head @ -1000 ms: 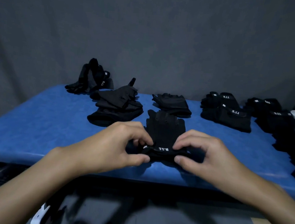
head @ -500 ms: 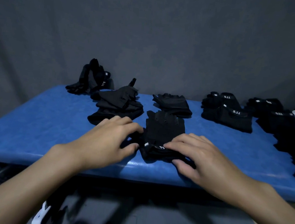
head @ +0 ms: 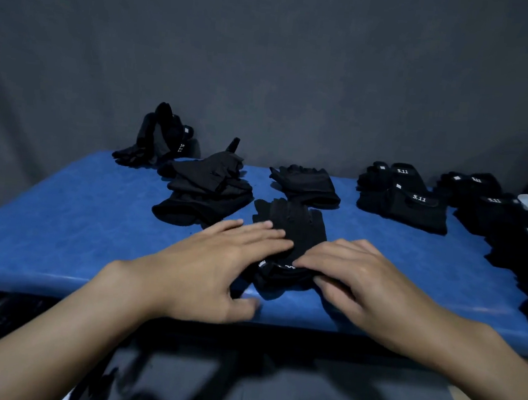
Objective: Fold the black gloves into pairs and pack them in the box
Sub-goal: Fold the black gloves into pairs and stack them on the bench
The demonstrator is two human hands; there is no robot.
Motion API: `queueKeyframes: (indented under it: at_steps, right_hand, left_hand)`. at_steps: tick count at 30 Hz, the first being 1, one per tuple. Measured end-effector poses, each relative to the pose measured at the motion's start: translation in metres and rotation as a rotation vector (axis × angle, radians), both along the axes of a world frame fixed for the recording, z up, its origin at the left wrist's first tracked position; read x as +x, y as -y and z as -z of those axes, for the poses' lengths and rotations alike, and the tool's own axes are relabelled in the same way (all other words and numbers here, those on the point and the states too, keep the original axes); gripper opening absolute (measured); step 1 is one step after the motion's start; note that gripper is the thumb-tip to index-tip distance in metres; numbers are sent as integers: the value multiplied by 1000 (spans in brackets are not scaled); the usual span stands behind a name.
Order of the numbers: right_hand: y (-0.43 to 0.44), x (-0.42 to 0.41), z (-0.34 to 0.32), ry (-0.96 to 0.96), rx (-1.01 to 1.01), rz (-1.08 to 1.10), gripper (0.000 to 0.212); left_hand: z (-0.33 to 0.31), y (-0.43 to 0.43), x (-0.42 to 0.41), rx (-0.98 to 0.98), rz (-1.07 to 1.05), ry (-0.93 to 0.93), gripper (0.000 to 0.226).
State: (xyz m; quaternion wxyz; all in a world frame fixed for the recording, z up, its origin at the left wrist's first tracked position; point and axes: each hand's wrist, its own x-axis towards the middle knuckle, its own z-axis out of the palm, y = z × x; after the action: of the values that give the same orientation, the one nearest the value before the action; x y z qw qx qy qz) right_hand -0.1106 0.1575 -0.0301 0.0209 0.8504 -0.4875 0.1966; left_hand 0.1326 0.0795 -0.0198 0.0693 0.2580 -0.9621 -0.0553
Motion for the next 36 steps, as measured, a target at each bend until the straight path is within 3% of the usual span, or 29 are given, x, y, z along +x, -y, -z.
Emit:
queueKeyframes:
  at_steps: [7, 11, 16, 21, 29, 36]
  right_hand:
    - [1, -1, 2, 219, 87, 71, 26]
    - [0, -2, -1, 303, 157, 73, 19]
    - [-3, 3, -13, 350, 197, 69, 19]
    - [-3, 5, -13, 393, 236, 139, 58]
    - [21, 9, -4, 724, 220, 170, 39]
    - [51, 11, -5, 749, 217, 313, 39]
  left_hand:
    - [5, 11, 1, -18, 4, -143, 67]
    - [-1, 2, 0, 47, -26, -195, 41]
    - [-1, 0, -1, 22, -55, -215, 36]
    - [-3, -1, 0, 117, -96, -334, 36]
    - [-2, 8, -11, 217, -210, -548, 13]
    - [0, 19, -26, 244, -372, -678, 14]
